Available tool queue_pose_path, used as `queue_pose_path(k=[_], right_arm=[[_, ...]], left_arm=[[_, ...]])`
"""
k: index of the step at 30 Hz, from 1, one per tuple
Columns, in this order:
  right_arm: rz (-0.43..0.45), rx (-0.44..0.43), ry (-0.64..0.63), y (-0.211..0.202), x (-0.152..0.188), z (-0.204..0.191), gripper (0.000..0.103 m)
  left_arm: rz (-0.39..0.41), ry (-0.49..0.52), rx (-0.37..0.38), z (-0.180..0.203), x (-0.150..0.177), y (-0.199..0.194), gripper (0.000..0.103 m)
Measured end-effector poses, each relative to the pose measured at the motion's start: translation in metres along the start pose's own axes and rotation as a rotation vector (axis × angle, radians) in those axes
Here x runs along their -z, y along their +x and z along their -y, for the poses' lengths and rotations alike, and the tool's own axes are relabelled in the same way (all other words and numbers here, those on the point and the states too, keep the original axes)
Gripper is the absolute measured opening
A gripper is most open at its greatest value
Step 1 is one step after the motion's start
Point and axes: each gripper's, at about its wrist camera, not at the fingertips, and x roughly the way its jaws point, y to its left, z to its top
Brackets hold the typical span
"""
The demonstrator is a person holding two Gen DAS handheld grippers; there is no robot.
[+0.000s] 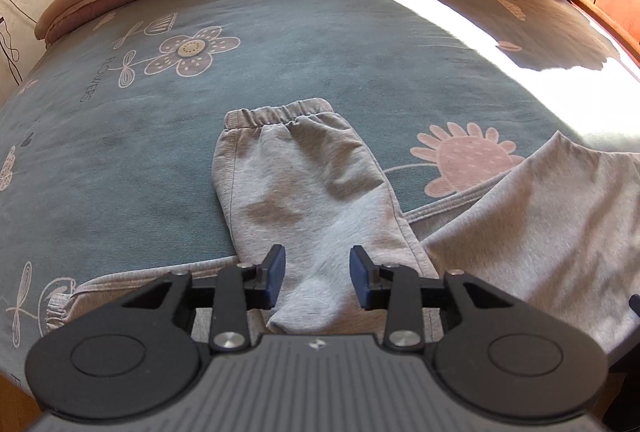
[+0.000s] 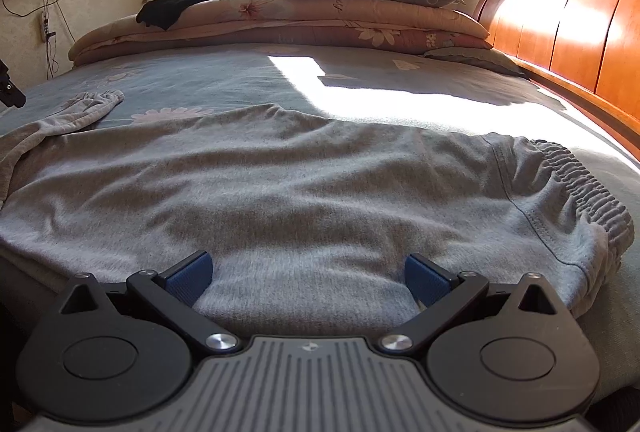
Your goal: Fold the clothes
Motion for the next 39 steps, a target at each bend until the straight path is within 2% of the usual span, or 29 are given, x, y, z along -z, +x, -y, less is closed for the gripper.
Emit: queue_pose_path(k=[3,5,7,10,13,15,18,20,24,27,29,38,39], right_arm=[[-0.043,-0.065,0.060,-0.003,-0.014,0.004,0.103],[-0.059,-0.169,0.125,-0.005,-0.029,0.005,0.103],[-0.080,-0.301,0.186,-0.002,-0.048,0.003,0.103],[-0.145,-0.504,0.273,0.014,-0.084,-0.008,0.103],[-0.239,-0.691,0.354,0.049,-0.126,-0.029,0.103],[-0.296,-0.772,0.394,0.076,-0.153,-0.049,0.103],[-0.368,-0.849,0.433,0.118,-0.187,-0.081,0.103],[-0.428,-0.866,0.438,0.151,-0.202,-0.110,0.103],[-0.537,-0.852,0.442,0.203,-0.204,-0.157,0.099],[-0.590,-0.845,0.411,0.226,-0.200,-0.184,0.093],[-0.623,-0.835,0.371,0.237,-0.197,-0.201,0.093],[-0.585,-0.817,0.301,0.249,-0.193,-0.226,0.091],[-0.581,-0.802,0.279,0.249,-0.194,-0.230,0.083]], left_arm=[[0.003,-0.007,0.026,-0.004,0.003,0.004,0.054],[0.007,-0.027,0.042,-0.013,0.008,0.004,0.067],[0.015,-0.066,0.063,-0.026,0.013,0.003,0.073],[0.034,-0.129,0.104,-0.048,0.023,0.000,0.075],[0.050,-0.189,0.132,-0.069,0.034,-0.003,0.079],[0.059,-0.222,0.149,-0.080,0.040,-0.004,0.079],[0.067,-0.263,0.190,-0.093,0.050,-0.004,0.081],[0.071,-0.278,0.212,-0.098,0.054,-0.002,0.081],[0.088,-0.295,0.263,-0.103,0.059,0.002,0.081],[0.095,-0.292,0.285,-0.104,0.061,0.006,0.082],[0.097,-0.293,0.293,-0.104,0.063,0.010,0.082],[0.086,-0.309,0.330,-0.107,0.074,0.025,0.082],[0.084,-0.315,0.335,-0.107,0.075,0.025,0.082]])
